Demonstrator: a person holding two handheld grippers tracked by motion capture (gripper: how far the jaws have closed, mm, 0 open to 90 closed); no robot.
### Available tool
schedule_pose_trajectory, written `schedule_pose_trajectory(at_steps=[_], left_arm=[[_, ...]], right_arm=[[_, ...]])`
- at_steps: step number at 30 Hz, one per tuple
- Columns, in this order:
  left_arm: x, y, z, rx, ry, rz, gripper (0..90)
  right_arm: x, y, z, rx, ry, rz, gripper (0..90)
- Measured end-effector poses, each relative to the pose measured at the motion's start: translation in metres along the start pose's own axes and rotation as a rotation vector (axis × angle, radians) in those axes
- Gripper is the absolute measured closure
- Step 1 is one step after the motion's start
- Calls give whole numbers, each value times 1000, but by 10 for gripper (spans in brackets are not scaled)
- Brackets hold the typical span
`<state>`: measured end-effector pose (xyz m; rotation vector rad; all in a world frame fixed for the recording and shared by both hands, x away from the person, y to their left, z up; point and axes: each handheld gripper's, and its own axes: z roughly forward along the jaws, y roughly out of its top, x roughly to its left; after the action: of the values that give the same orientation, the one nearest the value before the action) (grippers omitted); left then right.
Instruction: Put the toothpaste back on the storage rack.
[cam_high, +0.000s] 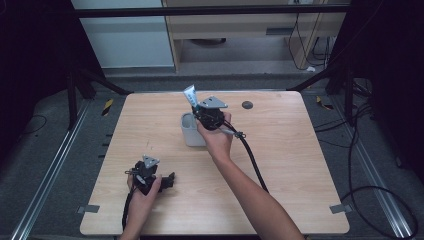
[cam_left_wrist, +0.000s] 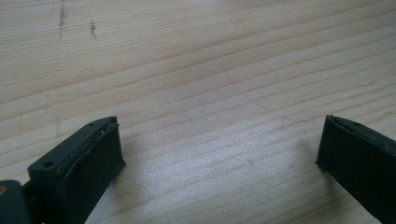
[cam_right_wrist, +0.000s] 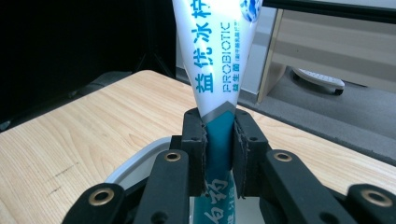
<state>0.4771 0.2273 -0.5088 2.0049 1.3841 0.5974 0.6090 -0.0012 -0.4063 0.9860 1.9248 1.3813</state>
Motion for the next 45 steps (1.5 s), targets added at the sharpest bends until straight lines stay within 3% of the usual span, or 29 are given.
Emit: schedule_pose_trajectory(at_steps=[45], left_arm=[[0,0,0,1,-2,3,0]], right_arm=[[3,-11,6,140,9,-20,770]])
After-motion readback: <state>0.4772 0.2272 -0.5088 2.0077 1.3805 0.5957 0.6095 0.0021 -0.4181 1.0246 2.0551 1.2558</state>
